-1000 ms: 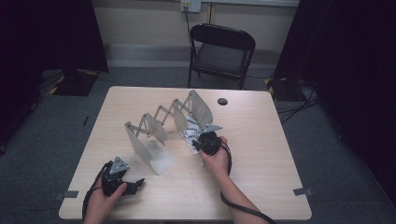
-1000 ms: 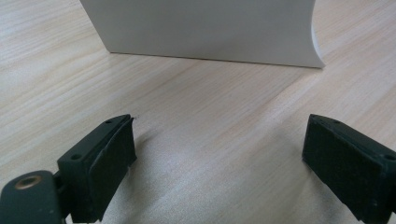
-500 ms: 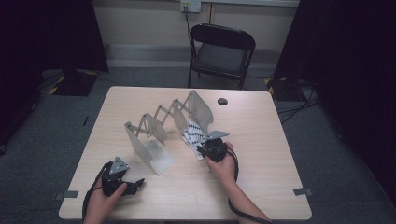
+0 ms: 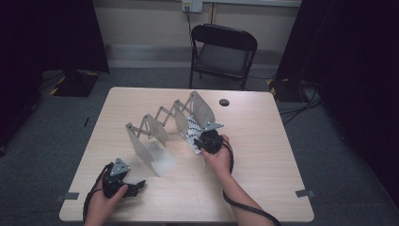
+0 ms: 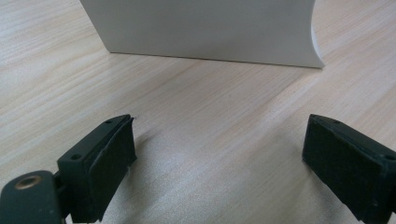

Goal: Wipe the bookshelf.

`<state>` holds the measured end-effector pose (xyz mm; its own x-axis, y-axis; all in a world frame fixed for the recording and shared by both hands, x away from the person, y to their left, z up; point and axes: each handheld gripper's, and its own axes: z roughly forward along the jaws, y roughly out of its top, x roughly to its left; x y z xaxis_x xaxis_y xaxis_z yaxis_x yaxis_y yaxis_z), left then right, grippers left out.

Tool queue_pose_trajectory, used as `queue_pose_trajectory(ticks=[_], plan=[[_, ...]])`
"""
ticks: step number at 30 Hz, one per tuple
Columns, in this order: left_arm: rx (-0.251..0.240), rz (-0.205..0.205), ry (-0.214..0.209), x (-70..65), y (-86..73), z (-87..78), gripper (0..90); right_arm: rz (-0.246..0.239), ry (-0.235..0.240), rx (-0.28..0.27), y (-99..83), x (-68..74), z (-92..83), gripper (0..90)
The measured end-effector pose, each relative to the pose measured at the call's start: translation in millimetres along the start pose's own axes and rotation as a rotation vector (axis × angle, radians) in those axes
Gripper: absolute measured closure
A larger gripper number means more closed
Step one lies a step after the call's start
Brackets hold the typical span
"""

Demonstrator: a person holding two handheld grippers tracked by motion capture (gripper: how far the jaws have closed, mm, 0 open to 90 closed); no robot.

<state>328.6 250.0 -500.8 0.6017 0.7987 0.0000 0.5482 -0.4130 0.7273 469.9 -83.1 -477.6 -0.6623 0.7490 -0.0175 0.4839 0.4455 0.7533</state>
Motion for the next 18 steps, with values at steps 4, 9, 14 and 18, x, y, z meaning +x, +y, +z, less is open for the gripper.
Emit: queue_pose_trajectory(ticks=[4, 9, 14, 18], plan=[[0.000, 0.000, 0.000, -0.1, 0.0, 0.0, 9.1, -0.009, 0.000, 0.005, -0.3, 2.3, 5.8, 74.2], [0.000, 0.000, 0.000, -0.1, 0.0, 0.0, 9.1, 0.002, 0.002, -0.004, -3.9, -0.7, 5.7, 74.0], [0.000, -0.001, 0.000, -0.1, 0.0, 0.0, 9.1, -0.004, -0.003, 0.003, -5.0, -4.2, 1.6, 74.0], [0.000, 0.000, 0.000, 0.0, 0.0, 0.0, 9.1, -0.002, -0.006, 0.004, -9.9, -9.4, -4.6, 73.9]])
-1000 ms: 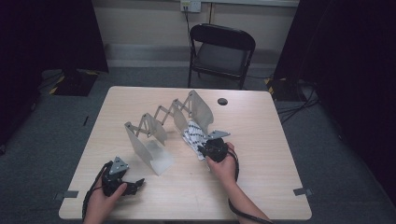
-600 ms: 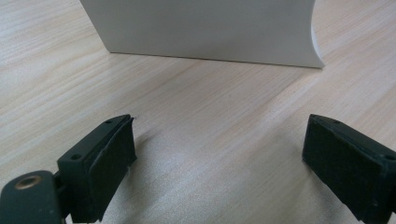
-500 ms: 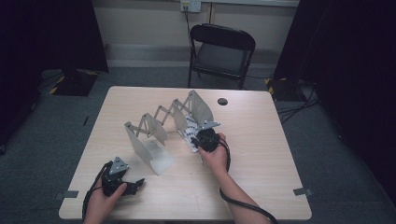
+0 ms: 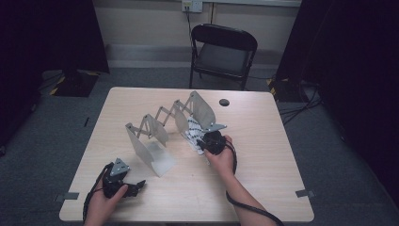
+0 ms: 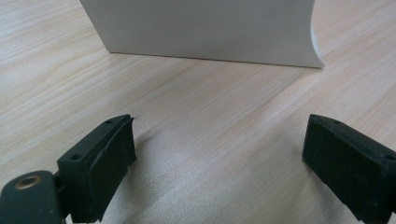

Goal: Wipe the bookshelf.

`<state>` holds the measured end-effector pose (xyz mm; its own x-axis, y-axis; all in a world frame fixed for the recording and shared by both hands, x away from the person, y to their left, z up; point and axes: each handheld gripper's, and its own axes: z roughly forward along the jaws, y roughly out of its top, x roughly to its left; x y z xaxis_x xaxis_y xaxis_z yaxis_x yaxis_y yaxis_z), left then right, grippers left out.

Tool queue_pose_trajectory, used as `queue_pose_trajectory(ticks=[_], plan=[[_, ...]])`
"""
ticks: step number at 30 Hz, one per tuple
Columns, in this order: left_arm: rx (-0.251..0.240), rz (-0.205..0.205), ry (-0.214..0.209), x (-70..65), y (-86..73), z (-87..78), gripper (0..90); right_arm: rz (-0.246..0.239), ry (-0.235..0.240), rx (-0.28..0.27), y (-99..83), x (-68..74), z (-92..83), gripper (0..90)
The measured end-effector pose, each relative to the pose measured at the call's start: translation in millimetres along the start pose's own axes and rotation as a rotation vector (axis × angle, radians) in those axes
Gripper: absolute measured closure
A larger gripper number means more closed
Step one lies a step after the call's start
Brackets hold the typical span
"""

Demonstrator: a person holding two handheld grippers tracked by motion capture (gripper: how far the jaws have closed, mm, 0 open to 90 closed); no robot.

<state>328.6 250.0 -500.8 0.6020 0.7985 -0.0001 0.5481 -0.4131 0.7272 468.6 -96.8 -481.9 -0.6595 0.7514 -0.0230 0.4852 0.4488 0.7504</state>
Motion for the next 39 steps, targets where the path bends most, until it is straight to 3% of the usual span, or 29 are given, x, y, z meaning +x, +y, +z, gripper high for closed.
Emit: queue_pose_trajectory(ticks=[10, 20, 28, 39], plan=[[0.000, 0.000, 0.000, 0.0, 0.0, 0.0, 9.1, 0.025, 0.008, -0.005, -9.5, -1.9, -8.3, 74.1], [-0.001, 0.004, -0.002, 0.3, 0.1, 0.1, 8.9, 0.009, 0.012, -0.033, 6.1, 9.2, 8.9, 73.2], [0.001, 0.007, -0.002, 0.2, 0.1, 0.0, 8.8, -0.006, 0.005, -0.028, 5.9, 12.8, 13.9, 72.4], [0.002, 0.008, -0.002, 0.3, 0.2, -0.1, 8.8, 0.006, -0.004, 0.003, -11.1, 0.3, -10.4, 73.9]])
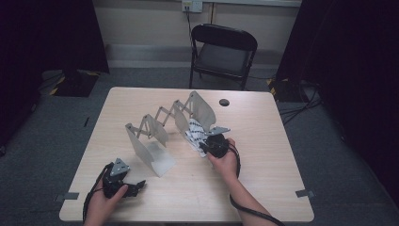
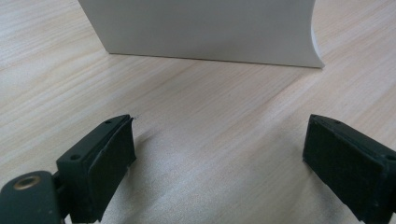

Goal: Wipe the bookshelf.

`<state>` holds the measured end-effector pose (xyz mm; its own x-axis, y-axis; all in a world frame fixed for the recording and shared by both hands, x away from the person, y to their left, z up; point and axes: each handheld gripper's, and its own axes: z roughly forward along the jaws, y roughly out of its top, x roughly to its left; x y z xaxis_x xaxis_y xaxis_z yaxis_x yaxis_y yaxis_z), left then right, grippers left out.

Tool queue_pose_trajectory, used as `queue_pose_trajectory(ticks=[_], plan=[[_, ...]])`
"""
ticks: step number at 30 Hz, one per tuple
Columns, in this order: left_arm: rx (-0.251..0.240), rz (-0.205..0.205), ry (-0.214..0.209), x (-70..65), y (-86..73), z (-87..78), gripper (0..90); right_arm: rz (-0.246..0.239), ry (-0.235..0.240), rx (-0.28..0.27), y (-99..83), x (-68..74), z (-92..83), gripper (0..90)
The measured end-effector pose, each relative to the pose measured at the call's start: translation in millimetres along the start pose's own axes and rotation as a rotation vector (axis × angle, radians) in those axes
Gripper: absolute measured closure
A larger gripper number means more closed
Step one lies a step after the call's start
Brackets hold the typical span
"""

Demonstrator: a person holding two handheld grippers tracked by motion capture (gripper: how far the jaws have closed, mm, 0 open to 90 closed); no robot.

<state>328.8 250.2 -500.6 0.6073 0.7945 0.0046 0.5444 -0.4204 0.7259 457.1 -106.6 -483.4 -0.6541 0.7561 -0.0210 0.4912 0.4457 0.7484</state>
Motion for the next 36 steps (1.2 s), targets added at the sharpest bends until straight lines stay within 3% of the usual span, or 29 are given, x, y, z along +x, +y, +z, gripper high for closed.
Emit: queue_pose_trajectory(ticks=[4, 9, 12, 17, 24, 29, 33, 36], plan=[[0.000, 0.001, 0.000, 0.1, 0.0, 0.0, 8.7, -0.008, -0.003, 0.003, -3.4, -0.3, -5.8, 75.9], [-0.005, -0.006, 0.000, -0.4, 0.0, 0.5, 8.7, -0.018, -0.028, -0.046, 10.6, 0.1, -7.8, 76.5], [-0.001, -0.001, 0.001, 0.0, 0.1, 0.2, 8.6, -0.016, -0.039, -0.040, 15.5, -1.2, -2.0, 76.4], [-0.003, -0.002, 0.001, -0.2, 0.0, 0.4, 8.6, 0.002, -0.040, -0.022, 8.3, -3.6, 6.8, 76.3], [-0.003, -0.002, 0.001, -0.3, 0.0, 0.4, 8.6, 0.007, -0.015, -0.009, -3.2, -5.9, -4.5, 75.3], [0.000, 0.000, 0.002, -0.1, 0.0, 0.1, 8.6, 0.027, 0.015, 0.003, -10.6, -3.2, -14.9, 70.1], [0.000, -0.005, -0.001, -0.4, -0.1, 0.0, 8.6, 0.012, 0.018, -0.052, -6.3, -2.5, -19.7, 63.2], [0.000, -0.004, -0.001, -0.4, -0.1, 0.0, 8.6, 0.023, 0.007, -0.057, -0.5, -6.5, -16.1, 58.8]])
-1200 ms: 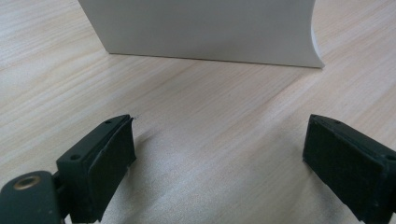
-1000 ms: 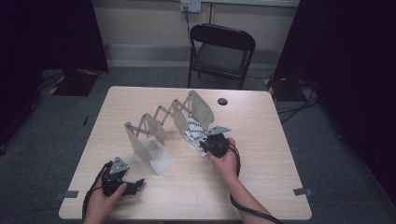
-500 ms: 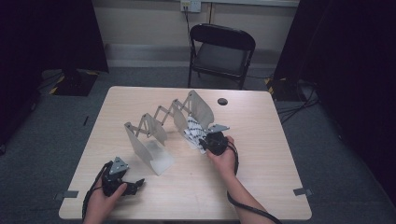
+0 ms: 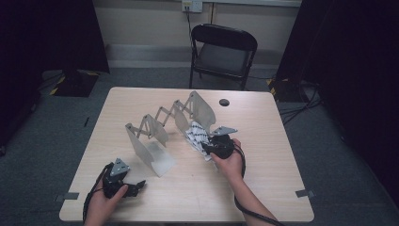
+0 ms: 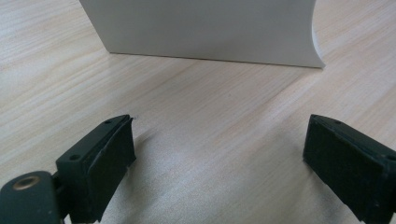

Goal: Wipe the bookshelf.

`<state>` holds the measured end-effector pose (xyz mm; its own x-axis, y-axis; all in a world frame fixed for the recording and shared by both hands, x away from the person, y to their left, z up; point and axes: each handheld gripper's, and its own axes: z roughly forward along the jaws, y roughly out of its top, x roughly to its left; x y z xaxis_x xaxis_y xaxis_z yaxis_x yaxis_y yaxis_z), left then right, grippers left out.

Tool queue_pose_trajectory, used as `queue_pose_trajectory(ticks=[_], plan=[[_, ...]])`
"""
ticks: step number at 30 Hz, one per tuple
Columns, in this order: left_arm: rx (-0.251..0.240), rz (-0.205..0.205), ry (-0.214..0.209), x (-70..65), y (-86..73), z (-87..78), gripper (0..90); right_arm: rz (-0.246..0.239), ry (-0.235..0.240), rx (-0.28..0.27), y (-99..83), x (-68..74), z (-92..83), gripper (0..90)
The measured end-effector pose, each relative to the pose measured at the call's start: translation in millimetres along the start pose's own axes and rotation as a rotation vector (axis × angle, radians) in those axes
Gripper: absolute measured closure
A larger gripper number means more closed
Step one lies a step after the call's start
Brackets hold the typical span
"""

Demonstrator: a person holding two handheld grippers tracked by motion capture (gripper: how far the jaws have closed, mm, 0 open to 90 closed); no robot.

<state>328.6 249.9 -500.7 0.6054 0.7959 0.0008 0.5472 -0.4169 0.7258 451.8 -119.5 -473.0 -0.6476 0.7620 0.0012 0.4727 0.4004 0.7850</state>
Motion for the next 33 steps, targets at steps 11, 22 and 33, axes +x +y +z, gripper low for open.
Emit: queue_pose_trajectory(ticks=[11, 22, 33], plan=[[-0.002, -0.001, 0.002, -0.2, -0.1, 0.1, 8.6, -0.032, 0.020, 0.029, -12.9, 5.5, 14.8, 74.8], [-0.002, -0.001, 0.002, -0.2, -0.1, 0.1, 8.6, -0.026, 0.004, 0.043, 1.6, 11.3, 4.9, 79.8], [-0.002, -0.002, 0.001, -0.2, -0.1, 0.1, 8.6, -0.028, -0.024, -0.024, 32.2, 11.3, -12.4, 79.9]])
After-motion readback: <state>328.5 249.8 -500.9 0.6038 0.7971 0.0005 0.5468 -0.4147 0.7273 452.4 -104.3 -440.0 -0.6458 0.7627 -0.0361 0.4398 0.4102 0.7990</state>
